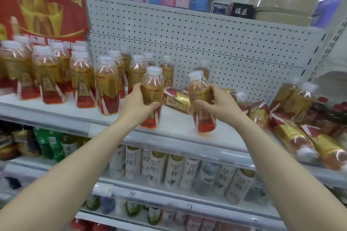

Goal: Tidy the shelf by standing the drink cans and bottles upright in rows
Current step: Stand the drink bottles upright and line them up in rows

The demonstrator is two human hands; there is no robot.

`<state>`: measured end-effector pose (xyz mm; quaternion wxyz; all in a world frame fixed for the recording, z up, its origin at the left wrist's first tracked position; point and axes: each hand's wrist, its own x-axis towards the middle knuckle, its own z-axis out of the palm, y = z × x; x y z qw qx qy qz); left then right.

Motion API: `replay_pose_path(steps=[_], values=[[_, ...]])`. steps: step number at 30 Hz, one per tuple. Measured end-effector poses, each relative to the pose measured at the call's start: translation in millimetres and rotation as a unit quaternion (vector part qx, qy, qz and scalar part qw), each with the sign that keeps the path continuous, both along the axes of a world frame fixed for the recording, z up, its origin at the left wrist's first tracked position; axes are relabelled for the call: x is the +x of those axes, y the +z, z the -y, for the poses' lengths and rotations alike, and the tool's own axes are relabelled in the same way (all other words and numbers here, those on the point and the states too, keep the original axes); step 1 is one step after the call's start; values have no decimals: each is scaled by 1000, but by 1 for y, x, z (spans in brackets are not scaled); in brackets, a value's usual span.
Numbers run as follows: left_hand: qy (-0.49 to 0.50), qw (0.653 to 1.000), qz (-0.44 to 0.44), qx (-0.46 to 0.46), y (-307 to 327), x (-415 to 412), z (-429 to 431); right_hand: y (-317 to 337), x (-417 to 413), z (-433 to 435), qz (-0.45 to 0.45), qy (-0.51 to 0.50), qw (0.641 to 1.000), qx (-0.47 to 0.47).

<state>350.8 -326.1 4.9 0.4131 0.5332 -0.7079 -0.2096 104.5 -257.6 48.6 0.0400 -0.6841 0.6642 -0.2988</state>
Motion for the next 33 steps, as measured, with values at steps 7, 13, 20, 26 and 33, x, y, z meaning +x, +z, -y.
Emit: replay_pose_path(steps=[7, 13, 20, 26, 33], values=[[50, 999, -9, 0, 1, 41, 7, -14, 69, 61, 166, 37, 985, -26], [73, 997, 7, -19, -2, 45, 14, -29, 98, 110, 220, 30, 975, -15], [75, 996, 22, -39, -4, 43, 20, -34, 113, 138, 213, 23, 977, -19], [74, 994, 2, -75, -12, 42, 19, -38, 95, 125, 180, 31, 983, -20], [71, 926, 136, -345, -11, 3, 8, -38, 6, 89, -75, -92, 990, -81]])
